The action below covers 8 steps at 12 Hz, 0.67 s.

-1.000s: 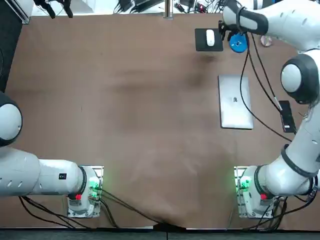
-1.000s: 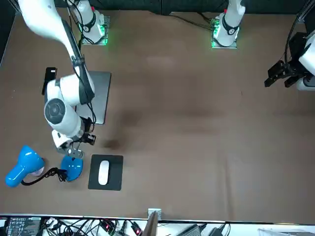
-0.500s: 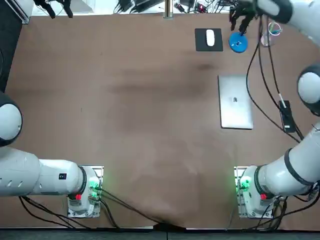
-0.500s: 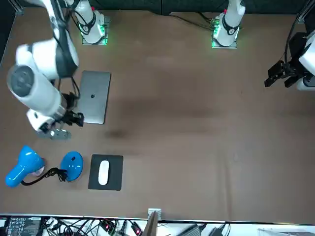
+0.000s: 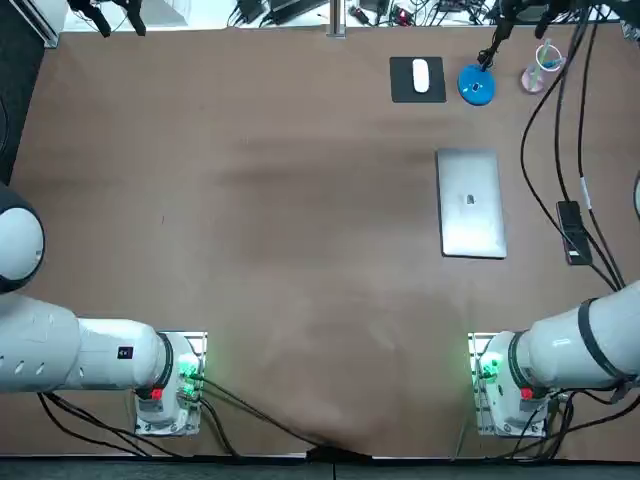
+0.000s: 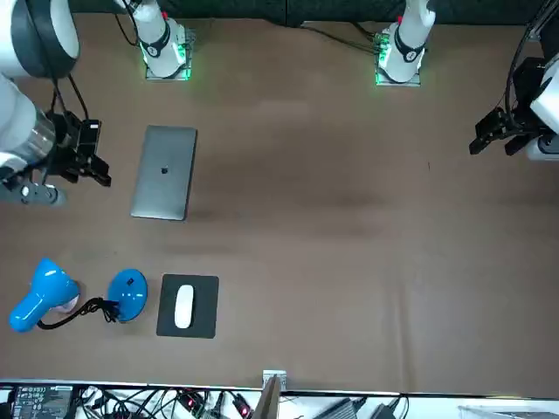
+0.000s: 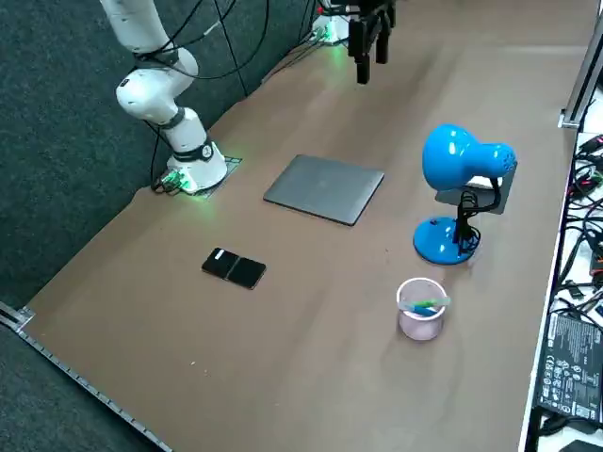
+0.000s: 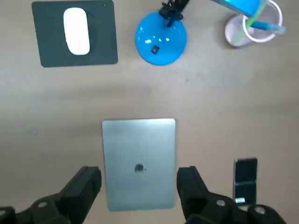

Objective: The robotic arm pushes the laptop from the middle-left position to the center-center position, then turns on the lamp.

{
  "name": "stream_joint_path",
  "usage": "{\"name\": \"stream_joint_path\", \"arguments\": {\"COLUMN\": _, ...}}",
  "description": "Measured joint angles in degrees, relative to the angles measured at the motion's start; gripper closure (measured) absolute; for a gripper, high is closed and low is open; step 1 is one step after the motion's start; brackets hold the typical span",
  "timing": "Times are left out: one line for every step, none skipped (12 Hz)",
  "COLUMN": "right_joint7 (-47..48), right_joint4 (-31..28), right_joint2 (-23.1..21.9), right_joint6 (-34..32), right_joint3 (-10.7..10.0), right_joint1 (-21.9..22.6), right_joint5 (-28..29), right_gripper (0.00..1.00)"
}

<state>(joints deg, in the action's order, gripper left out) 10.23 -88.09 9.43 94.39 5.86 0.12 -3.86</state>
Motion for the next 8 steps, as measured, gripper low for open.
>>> {"name": "stream_joint_path", "arguments": {"right_joint7": 0.0, "right_joint4": 0.0, "right_joint2": -1.0, "right_joint6": -1.3, "right_joint3": 0.0, "right_joint1": -0.3, "right_joint5": 0.0, "right_gripper": 0.0}}
{"name": "stream_joint_path", "arguments": {"right_joint7": -0.1, "right_joint4": -0.2, "right_joint2": -1.9, "right_joint6": -2.2, "right_joint3": 0.0, "right_joint1": -0.6, "right_joint5": 0.0, "right_gripper": 0.0}}
{"name": "stream_joint_path", "arguments": {"right_joint7": -0.7, "right_joint4": -0.5, "right_joint2": -2.8, "right_joint6": -2.5, "right_joint3": -0.3, "right_joint1": -0.8, "right_joint5": 0.0, "right_gripper": 0.0}}
{"name": "stream_joint_path", "arguments": {"right_joint7": -2.2, "right_joint4": -1.0, "right_joint2": -3.6, "right_joint6": -2.8, "right_joint3": -0.8, "right_joint1": -0.9, "right_joint5": 0.0, "right_gripper": 0.0}}
{"name": "stream_joint_path", "arguments": {"right_joint7": -3.6, "right_joint4": -1.6, "right_joint2": -4.5, "right_joint6": -2.8, "right_joint3": -1.5, "right_joint1": -1.1, "right_joint5": 0.7, "right_gripper": 0.0}}
{"name": "stream_joint_path", "arguments": {"right_joint7": -4.7, "right_joint4": -2.3, "right_joint2": -5.4, "right_joint6": -2.8, "right_joint3": -2.4, "right_joint1": -1.1, "right_joint5": 2.3, "right_gripper": 0.0}}
{"name": "stream_joint_path", "arguments": {"right_joint7": -5.5, "right_joint4": -3.0, "right_joint2": -6.4, "right_joint6": -2.9, "right_joint3": -3.4, "right_joint1": -1.2, "right_joint5": 4.2, "right_gripper": 0.0}}
{"name": "stream_joint_path", "arguments": {"right_joint7": -6.2, "right_joint4": -3.6, "right_joint2": -7.4, "right_joint6": -2.9, "right_joint3": -4.4, "right_joint1": -1.2, "right_joint5": 5.5, "right_gripper": 0.0}}
